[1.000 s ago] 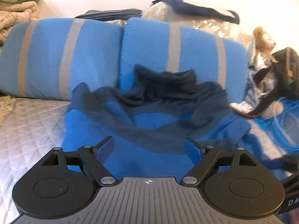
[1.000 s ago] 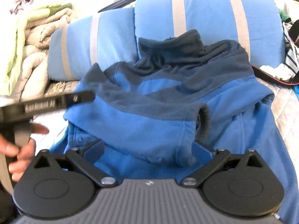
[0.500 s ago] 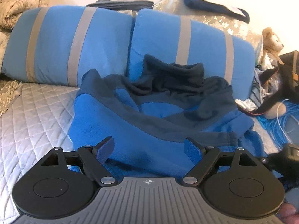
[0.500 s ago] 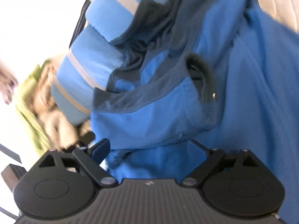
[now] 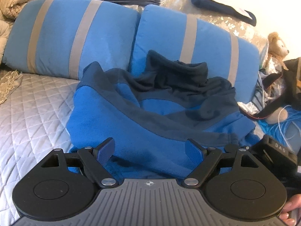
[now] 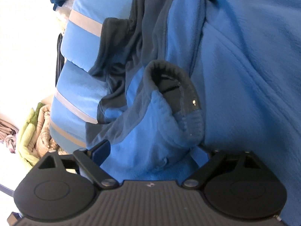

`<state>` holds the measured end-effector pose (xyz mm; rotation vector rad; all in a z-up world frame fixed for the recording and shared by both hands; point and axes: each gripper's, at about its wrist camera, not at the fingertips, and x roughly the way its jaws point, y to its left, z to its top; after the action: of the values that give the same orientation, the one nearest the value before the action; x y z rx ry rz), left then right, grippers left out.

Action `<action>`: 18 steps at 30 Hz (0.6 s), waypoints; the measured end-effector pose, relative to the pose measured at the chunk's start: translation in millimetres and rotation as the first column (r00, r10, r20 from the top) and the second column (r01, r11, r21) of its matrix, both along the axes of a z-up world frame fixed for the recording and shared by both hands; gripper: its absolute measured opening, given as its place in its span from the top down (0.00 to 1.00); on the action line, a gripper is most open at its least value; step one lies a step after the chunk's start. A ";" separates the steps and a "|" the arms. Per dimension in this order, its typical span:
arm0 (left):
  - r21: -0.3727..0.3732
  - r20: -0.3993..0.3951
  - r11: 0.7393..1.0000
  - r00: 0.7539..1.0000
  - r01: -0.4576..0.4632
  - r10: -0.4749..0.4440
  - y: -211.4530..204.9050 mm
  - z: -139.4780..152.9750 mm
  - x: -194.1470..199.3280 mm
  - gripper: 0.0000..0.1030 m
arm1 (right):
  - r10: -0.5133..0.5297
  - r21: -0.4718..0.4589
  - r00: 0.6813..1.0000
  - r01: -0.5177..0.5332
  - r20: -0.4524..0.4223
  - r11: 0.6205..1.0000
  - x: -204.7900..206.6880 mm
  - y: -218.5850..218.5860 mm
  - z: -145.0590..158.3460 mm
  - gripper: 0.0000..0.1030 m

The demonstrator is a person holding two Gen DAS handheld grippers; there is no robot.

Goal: Fold clothes
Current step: 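Grasp the dark cuff of the other sleeve with the right gripper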

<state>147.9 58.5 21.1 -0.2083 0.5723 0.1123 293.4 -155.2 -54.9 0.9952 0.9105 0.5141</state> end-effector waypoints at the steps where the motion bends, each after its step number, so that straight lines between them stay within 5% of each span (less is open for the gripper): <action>1: -0.003 -0.002 1.000 1.000 0.004 -0.004 -0.8 -1.7 0.7 0.21 | -0.003 0.004 1.000 0.003 0.003 1.000 1.1 0.1 -0.5 0.09; 4: -0.022 -0.019 1.000 1.000 0.016 -0.017 -2.4 -6.6 3.2 0.21 | 0.004 0.011 1.000 -0.004 0.017 1.000 3.5 -0.6 -1.8 0.11; 7: -0.025 -0.021 0.999 0.999 0.043 -0.043 -4.5 -10.8 2.5 0.21 | 0.004 -0.003 1.000 -0.004 0.015 1.000 5.9 -2.4 -2.7 0.23; 11: 0.025 -0.004 0.998 0.999 0.053 -0.053 -7.8 -13.4 -2.0 0.21 | -0.017 -0.039 1.000 0.016 -0.010 0.999 8.8 -7.5 -4.1 0.63; 14: 0.143 0.035 0.989 0.999 0.029 -0.034 -17.5 -11.7 -8.5 0.21 | 0.001 -0.041 0.999 0.000 0.034 0.999 12.2 -8.9 3.0 0.71; 18: 0.335 0.068 0.942 0.996 0.032 -0.058 -38.5 -10.1 -14.9 0.21 | 0.032 -0.071 0.988 -0.022 0.150 0.997 13.1 -6.0 31.7 0.73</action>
<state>133.0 20.1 11.1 0.1305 0.4720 0.1540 306.5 -161.2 -23.2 0.8704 0.8020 0.5696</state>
